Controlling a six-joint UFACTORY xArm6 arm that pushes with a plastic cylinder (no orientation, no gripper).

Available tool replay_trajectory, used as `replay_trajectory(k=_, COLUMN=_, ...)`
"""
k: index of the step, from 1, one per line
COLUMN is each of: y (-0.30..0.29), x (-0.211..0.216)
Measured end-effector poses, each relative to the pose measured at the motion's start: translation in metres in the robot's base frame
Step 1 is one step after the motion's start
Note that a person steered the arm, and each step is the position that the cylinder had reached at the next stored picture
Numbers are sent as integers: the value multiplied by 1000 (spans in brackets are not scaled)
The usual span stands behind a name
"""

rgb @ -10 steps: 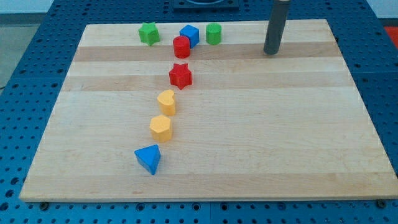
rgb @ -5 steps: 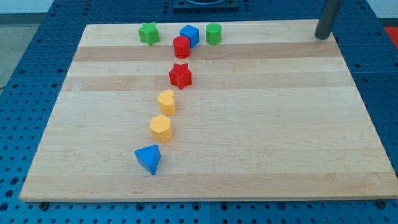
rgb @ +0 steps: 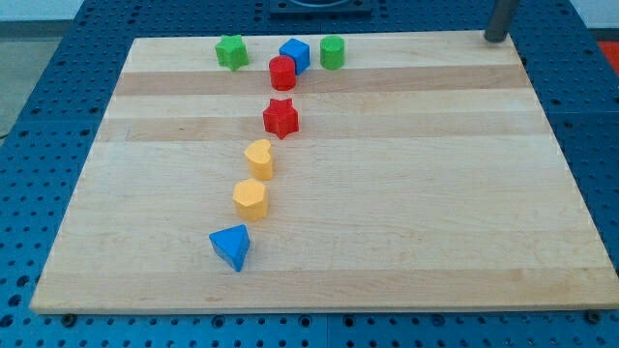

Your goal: Push the green circle diagonal to the red star

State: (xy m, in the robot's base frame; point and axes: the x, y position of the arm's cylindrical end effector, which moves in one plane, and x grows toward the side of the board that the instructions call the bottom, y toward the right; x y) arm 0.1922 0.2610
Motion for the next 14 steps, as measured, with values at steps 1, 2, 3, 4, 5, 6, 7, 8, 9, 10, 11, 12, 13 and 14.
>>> replay_trajectory(k=1, y=-19, x=-1)
replay_trajectory(k=2, y=-49, x=-1)
replay_trajectory(k=3, y=-98, x=-1)
replay_trajectory(k=4, y=-132, x=1)
replay_trajectory(k=5, y=-144, x=4)
replay_trajectory(k=6, y=-150, x=23)
replay_trajectory(k=7, y=-150, x=28)
replay_trajectory(k=8, y=-150, x=28)
replay_trajectory(k=9, y=-152, x=26)
replay_trajectory(k=10, y=-160, x=29)
replay_trajectory(k=11, y=-175, x=31)
replay_trajectory(k=12, y=-178, x=31)
replay_trajectory(k=13, y=-182, x=25)
replay_trajectory(k=14, y=-176, x=0)
